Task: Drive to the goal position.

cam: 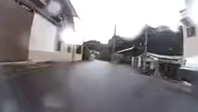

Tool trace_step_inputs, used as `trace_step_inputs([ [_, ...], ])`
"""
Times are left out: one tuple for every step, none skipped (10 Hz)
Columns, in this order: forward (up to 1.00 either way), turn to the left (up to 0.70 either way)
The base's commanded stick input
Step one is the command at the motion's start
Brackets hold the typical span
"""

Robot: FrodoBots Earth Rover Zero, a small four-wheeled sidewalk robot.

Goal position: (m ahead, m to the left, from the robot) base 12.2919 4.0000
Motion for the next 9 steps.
trace_step_inputs([
  [0.7, 0.0],
  [0.7, 0.0],
  [0.7, 0.0],
  [0.7, 0.0],
  [0.7, 0.0],
  [0.7, 0.0],
  [0.7, 0.0],
  [0.7, 0.0],
  [0.7, 0.0],
])
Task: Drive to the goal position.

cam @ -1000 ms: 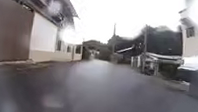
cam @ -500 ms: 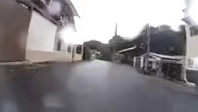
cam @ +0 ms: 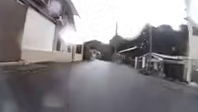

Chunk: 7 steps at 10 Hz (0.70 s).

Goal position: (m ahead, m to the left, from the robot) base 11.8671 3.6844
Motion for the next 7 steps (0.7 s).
trace_step_inputs([
  [0.7, 0.0],
  [0.7, 0.0],
  [0.7, 0.0],
  [0.7, 0.0],
  [0.7, 0.0],
  [0.7, 0.0],
  [0.7, 0.0],
])
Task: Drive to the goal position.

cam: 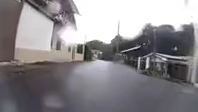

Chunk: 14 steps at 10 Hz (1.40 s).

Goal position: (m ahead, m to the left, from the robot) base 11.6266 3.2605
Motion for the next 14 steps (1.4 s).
trace_step_inputs([
  [0.7, 0.0],
  [0.7, 0.0],
  [0.7, -0.11],
  [0.7, -0.35],
  [0.7, -0.35],
  [0.7, -0.35],
  [0.7, -0.32],
  [0.7, -0.17],
  [0.7, -0.02],
  [0.7, 0.0],
  [0.7, 0.0],
  [0.7, 0.0],
  [0.7, 0.0],
  [0.7, 0.0],
])
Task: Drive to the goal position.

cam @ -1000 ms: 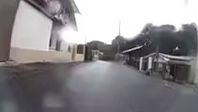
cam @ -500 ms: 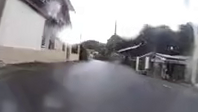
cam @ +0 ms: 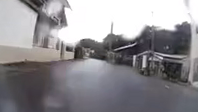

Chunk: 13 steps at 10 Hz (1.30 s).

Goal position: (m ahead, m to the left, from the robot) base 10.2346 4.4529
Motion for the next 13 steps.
trace_step_inputs([
  [0.7, 0.0],
  [0.7, 0.0],
  [0.7, 0.0],
  [0.7, 0.0],
  [0.7, 0.0],
  [0.7, 0.0],
  [0.7, 0.0],
  [0.7, 0.0],
  [0.7, 0.0],
  [0.7, 0.0],
  [0.7, 0.0],
  [0.7, 0.0],
  [0.7, 0.0],
])
